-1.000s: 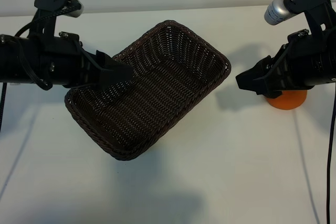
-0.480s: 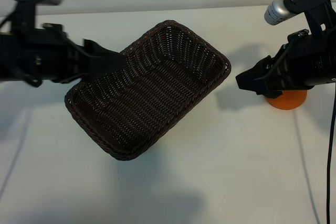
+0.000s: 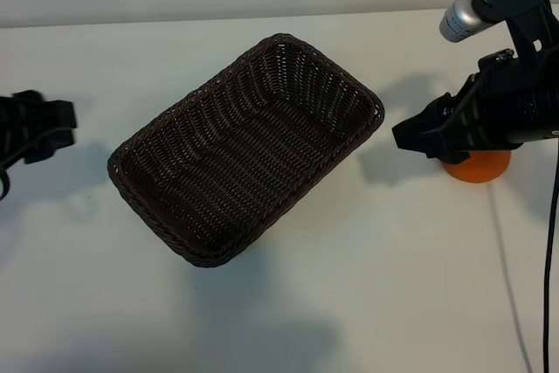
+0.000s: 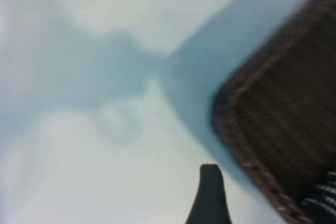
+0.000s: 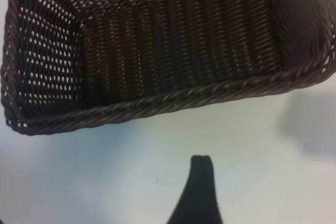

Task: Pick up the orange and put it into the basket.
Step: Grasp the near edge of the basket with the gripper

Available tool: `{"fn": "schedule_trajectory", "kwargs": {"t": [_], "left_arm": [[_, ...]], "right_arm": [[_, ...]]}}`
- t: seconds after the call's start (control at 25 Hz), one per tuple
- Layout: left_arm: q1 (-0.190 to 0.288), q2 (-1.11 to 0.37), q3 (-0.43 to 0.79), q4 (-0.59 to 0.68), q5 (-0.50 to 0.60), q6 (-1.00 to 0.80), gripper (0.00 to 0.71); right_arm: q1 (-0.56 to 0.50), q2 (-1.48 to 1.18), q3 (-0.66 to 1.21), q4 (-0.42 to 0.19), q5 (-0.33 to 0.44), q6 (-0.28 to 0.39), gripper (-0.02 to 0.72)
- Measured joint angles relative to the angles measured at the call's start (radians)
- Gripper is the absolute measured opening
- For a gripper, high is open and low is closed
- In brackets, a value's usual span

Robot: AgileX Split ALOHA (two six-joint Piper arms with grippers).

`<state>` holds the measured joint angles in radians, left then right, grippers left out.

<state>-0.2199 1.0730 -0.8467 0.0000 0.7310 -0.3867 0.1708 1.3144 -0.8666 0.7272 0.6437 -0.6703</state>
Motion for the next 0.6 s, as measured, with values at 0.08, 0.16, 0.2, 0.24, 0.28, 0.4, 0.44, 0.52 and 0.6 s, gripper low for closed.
{"fn": "schedule_trajectory", "kwargs": {"t": [0.08,0.16,0.2,0.24,0.28,0.4,0.44,0.52,0.6], "left_arm": [[0.000,-0.001,0.012,0.039,0.002,-0.066,0.582],[0.000,0.003,0.037,0.050,-0.017,-0.113,0.581],[0.000,0.008,0.050,0.046,-0.032,-0.131,0.581],[0.000,0.015,0.063,0.035,-0.045,-0.145,0.581],[0.000,0.023,0.079,0.023,-0.060,-0.152,0.581],[0.000,0.048,0.122,-0.008,-0.120,-0.167,0.581],[0.000,0.055,0.132,-0.021,-0.147,-0.176,0.581],[-0.002,0.070,0.140,-0.041,-0.188,-0.188,0.581],[-0.018,0.096,0.140,-0.052,-0.213,-0.194,0.581]], "right_arm": [[0.000,0.000,0.000,0.000,0.000,0.000,0.596],[0.000,0.000,0.000,0.000,0.001,0.000,0.596],[0.000,0.000,0.000,0.000,0.001,0.000,0.596],[0.000,0.000,0.000,0.000,0.001,0.000,0.596],[0.000,0.000,0.000,0.000,0.001,0.000,0.596],[0.000,0.000,0.000,0.000,0.001,0.000,0.596],[0.000,0.000,0.000,0.000,0.001,0.000,0.596],[0.000,0.000,0.000,0.000,0.001,0.000,0.596],[0.000,0.000,0.000,0.000,0.001,0.000,0.596]]}}
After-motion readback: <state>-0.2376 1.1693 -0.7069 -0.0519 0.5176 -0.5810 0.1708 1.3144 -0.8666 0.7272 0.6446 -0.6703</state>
